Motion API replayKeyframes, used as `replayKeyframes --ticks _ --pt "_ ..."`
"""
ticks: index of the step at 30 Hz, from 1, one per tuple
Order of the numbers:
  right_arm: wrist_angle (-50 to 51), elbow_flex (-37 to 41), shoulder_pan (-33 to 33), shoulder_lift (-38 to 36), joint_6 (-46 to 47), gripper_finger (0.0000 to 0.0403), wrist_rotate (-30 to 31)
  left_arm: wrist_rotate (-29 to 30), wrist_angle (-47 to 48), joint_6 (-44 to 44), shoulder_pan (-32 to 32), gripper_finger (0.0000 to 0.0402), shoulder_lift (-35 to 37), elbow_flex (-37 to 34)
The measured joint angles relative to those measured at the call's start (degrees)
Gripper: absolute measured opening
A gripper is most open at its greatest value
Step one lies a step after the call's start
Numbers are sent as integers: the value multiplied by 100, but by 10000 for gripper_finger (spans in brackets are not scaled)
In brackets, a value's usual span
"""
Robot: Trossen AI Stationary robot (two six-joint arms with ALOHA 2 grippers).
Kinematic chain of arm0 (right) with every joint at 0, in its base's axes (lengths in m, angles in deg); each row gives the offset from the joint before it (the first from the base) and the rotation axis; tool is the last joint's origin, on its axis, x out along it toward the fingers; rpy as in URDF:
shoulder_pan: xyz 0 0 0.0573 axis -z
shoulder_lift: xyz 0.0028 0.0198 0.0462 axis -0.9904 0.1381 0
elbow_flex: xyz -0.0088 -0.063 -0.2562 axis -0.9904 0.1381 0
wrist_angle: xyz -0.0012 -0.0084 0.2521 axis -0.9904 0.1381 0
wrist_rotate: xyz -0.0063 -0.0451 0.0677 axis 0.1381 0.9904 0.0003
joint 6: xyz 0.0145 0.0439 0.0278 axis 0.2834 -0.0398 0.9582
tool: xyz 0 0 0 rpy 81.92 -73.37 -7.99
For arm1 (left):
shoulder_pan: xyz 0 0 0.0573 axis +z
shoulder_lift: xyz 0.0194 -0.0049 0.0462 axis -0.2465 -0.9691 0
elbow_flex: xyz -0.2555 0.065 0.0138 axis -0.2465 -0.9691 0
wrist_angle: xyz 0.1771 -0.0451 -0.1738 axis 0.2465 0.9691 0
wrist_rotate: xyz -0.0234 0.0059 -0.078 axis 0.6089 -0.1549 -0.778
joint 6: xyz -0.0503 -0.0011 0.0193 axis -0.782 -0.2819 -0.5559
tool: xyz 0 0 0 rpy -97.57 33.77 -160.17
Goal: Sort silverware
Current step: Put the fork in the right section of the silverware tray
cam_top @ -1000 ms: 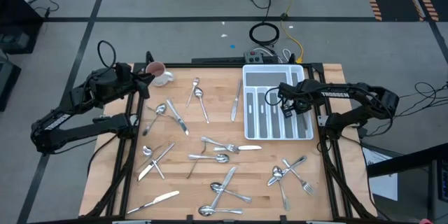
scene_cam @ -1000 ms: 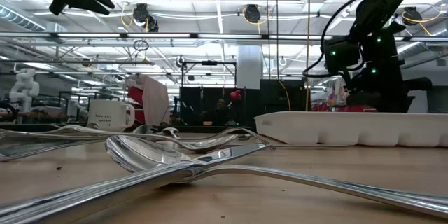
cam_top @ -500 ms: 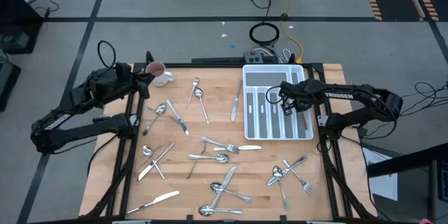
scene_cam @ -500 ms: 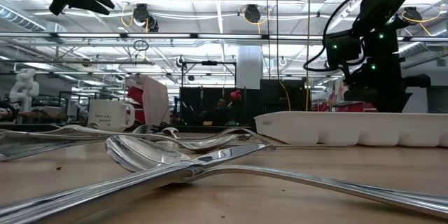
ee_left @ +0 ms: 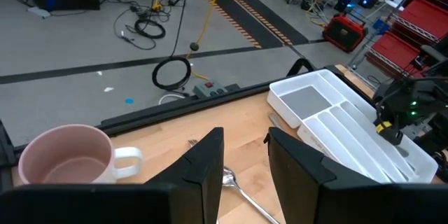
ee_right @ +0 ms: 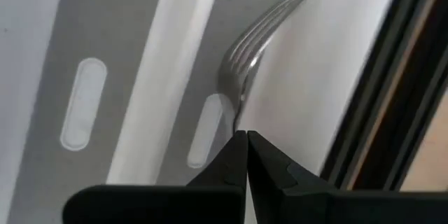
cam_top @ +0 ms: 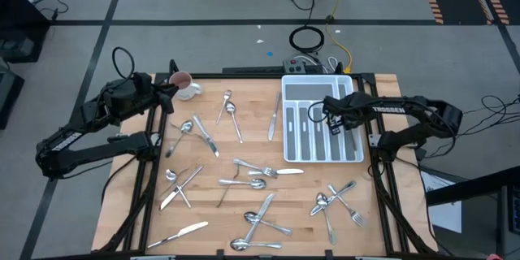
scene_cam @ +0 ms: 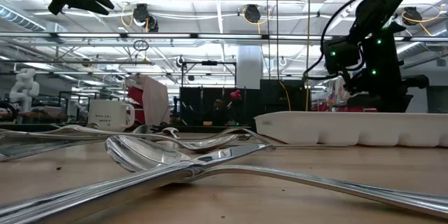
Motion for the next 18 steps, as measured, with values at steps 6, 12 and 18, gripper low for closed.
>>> replayKeyframes --ticks 6,12,18 --pt "-445 -2 -28 34 -301 0 -468 2 2 24 0 118 0 0" --pt "-392 -4 -202 -286 -164 0 -442 -1 2 35 0 118 0 1" --pt "-513 -4 -258 -614 -145 0 -368 -1 2 35 -2 118 0 0"
